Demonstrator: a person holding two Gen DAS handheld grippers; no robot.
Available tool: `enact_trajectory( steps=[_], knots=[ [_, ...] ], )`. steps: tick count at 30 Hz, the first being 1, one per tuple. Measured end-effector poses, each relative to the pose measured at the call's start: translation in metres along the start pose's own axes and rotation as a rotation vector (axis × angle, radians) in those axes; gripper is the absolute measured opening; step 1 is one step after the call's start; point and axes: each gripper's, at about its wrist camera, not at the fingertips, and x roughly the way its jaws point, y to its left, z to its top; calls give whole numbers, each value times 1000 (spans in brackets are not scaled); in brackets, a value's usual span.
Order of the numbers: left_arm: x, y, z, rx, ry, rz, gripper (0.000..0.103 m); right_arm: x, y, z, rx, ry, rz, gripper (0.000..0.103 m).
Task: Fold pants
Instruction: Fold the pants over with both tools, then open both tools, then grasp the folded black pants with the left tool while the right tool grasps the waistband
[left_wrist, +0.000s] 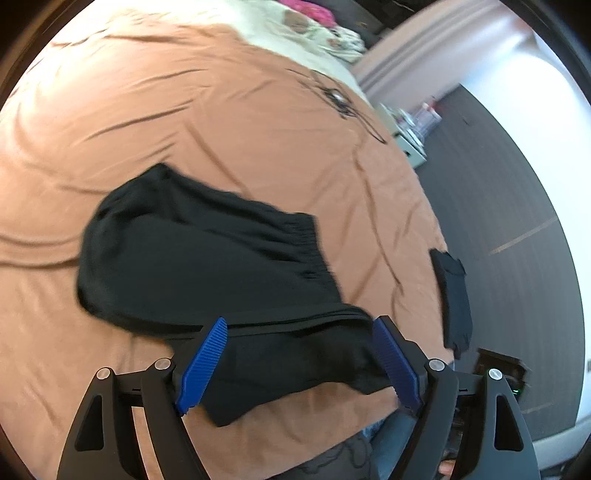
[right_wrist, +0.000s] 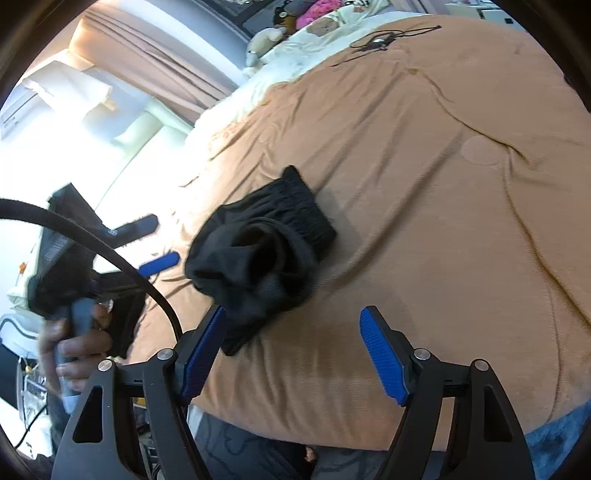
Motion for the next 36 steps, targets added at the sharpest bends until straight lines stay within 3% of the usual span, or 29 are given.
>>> enact_trajectory(
  steps=[9,20,30,33,36],
  knots=[
    [11,57,-12,-139,4,16,83,4,-3,3,45,-25,27,80],
    [39,73,-23,-225,4,-60,88,19,6,14,36,-7,-14,80],
    [52,87,-24,-277,-57,-26,89,25,2,21,93,-11,25,80],
    [49,96,-19,-305,-105,-19,89,29,0,22,107,-13,26,80],
    [36,99,-13,-320,-180,42,88,36,-4,23,114,2,-2,80]
  ],
)
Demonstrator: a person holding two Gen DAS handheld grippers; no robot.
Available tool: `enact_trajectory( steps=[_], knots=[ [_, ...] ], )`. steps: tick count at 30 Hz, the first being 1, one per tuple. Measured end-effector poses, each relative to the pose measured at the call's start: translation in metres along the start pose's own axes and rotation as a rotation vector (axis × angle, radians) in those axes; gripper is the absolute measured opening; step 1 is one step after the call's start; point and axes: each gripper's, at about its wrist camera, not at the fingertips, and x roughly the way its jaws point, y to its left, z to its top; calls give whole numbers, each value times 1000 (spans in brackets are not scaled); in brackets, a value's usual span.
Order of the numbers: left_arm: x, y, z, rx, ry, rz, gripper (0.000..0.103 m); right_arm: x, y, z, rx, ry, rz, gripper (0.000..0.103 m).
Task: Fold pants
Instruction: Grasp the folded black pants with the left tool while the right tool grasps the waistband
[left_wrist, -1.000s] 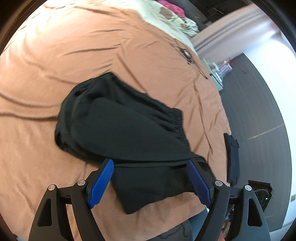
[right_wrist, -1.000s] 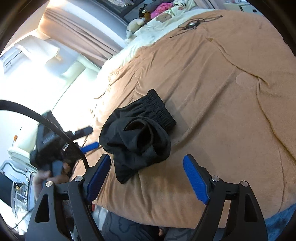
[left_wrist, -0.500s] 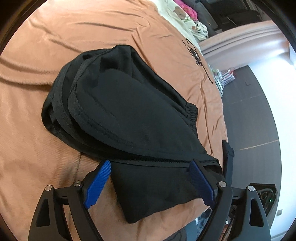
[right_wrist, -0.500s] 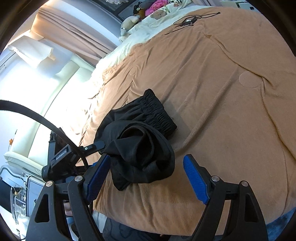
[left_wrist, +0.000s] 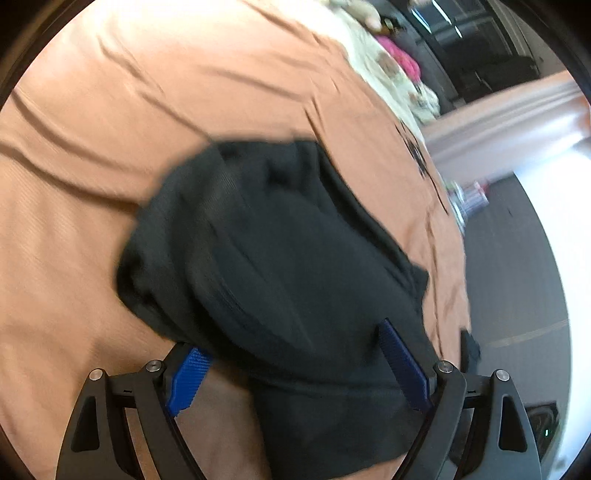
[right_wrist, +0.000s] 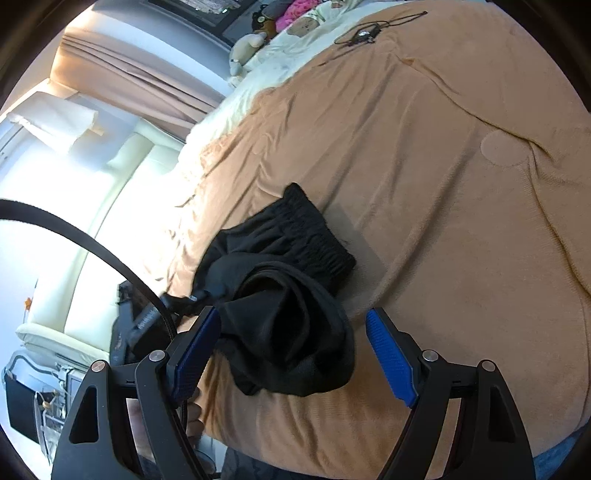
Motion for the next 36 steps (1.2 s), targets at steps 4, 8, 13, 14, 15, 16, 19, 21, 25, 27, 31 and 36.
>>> enact_trajectory(
  steps=[4,8,13,14,15,16,19,21,25,27,31,36],
  knots=[
    [-11,-3,14,12,-50,-16,73,8,-4,-3,16,30,-10,74],
    [-21,-10,26,35,-67,27,32,10,-7,-9,2,66,10,48],
    [-26,-28,40,79,-88,43,8,8,-6,-13,-52,78,-4,12],
    [-26,-32,44,88,-92,42,7,6,-6,-13,-65,72,-10,9],
    [-27,-36,46,99,-97,40,7,5,-6,-14,-72,69,-11,7],
    [-28,-44,50,115,-104,36,6,4,-6,-15,-81,68,-11,7],
    [-30,-63,58,159,-115,29,6,-1,-4,-19,-110,64,-19,5],
    [-28,-77,64,193,-116,27,6,-4,-2,-21,-126,64,-25,5],
    [-17,-103,71,253,-97,29,6,-8,-1,-26,-158,65,-35,4],
    [-11,-113,72,280,-83,27,6,-9,-2,-29,-163,67,-37,4],
    [4,-133,73,336,-48,22,6,-13,-7,-37,-157,79,-37,3],
    [29,-154,70,383,10,21,6,-17,-11,-46,-149,96,-38,3]
  ],
)
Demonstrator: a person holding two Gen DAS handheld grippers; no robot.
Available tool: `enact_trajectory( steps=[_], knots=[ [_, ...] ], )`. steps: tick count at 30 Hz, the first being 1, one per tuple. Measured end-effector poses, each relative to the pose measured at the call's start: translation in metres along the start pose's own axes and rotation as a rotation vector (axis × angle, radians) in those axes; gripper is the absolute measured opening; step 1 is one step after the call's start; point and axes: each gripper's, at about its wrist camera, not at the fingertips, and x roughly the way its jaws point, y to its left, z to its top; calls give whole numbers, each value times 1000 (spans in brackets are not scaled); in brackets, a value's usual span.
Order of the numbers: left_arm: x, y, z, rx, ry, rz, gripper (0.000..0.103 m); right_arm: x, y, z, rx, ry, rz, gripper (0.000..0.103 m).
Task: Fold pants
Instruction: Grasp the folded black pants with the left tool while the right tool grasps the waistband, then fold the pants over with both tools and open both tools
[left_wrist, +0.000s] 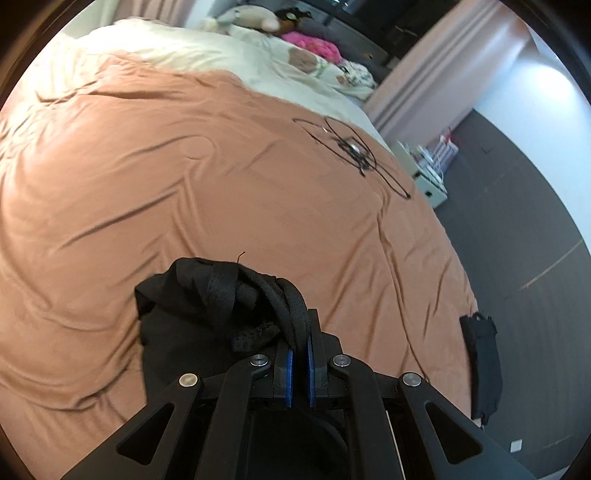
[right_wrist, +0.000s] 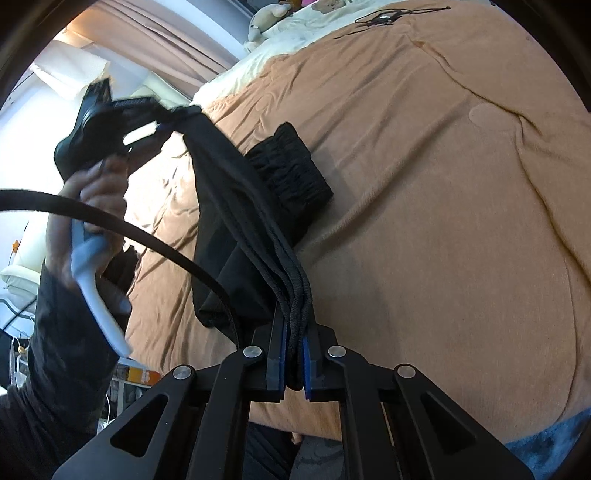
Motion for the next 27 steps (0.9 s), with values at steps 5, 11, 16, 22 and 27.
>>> enact_trajectory(
  steps=[5,11,16,22,27],
  knots=[
    [8,-7,0,-1,18,-20,55,-1,-4,-3,20,12,-4,3],
    [-6,9,-9,1,6,15,69,-3,-2,-6,16,7,-2,3],
    [-17,38,-30,-31,26,60,69,-4,0,-12,16,11,5,3],
    [-27,72,-60,-86,66,91,69,-2,-4,-16,32,38,0,4],
    [-36,86,-80,-116,80,84,69,-12,-4,-12,27,28,-3,15]
  ],
)
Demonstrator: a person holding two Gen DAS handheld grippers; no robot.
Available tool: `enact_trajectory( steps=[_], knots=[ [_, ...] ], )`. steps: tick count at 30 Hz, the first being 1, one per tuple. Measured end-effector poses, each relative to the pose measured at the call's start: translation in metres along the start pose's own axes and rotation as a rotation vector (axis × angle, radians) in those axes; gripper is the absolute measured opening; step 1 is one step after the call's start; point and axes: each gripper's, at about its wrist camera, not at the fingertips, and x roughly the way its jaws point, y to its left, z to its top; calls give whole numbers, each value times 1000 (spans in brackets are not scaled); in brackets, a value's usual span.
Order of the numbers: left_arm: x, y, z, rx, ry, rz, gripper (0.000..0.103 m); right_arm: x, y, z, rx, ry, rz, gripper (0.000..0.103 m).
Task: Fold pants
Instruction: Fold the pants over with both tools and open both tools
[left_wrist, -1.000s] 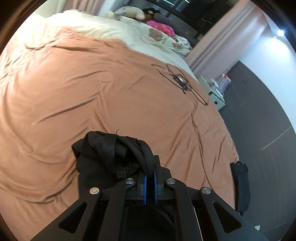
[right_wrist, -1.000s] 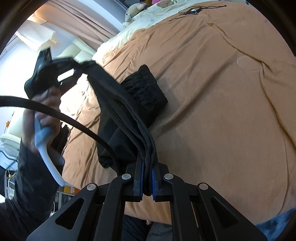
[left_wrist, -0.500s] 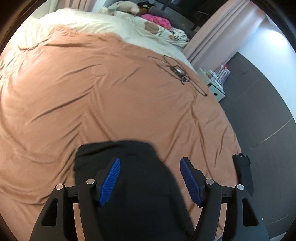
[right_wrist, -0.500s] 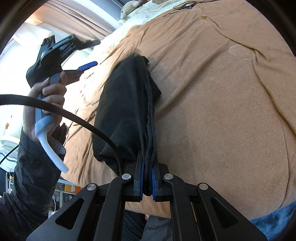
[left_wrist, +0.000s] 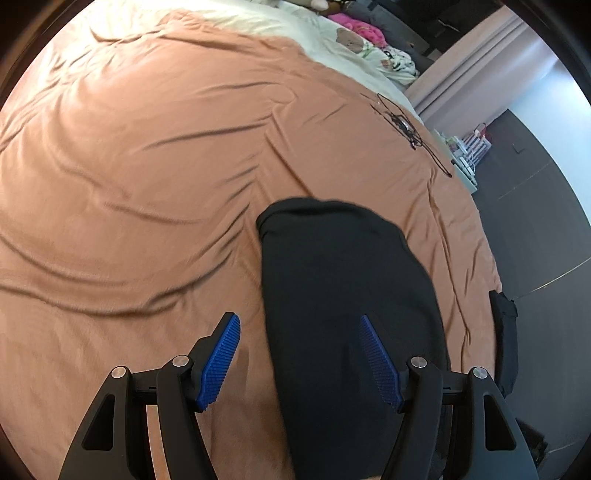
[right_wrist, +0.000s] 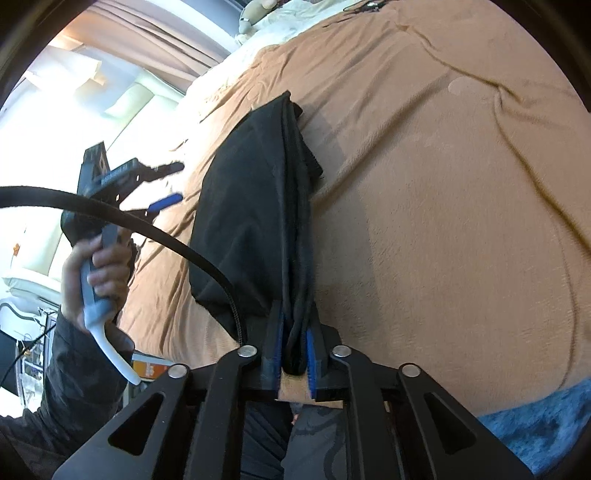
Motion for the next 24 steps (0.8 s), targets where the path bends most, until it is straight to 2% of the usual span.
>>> enact_trajectory(
  steps=[5,12,20,23,24],
  knots=[
    [2,9,-16,-25,30,-18,69,-13,1,8,-2,-44,-11,34],
    [12,9,-30,-44,59,-46,68,-21,-1,22,-18,-73,-21,34],
    [20,7,-37,-81,83,-88,64,1,7,52,-59,-53,6,35],
    [20,6,-43,-89,92,-101,64,15,6,64,-60,-46,8,53],
    [21,6,-47,-94,97,-106,64,18,5,67,-62,-47,14,54]
  ],
)
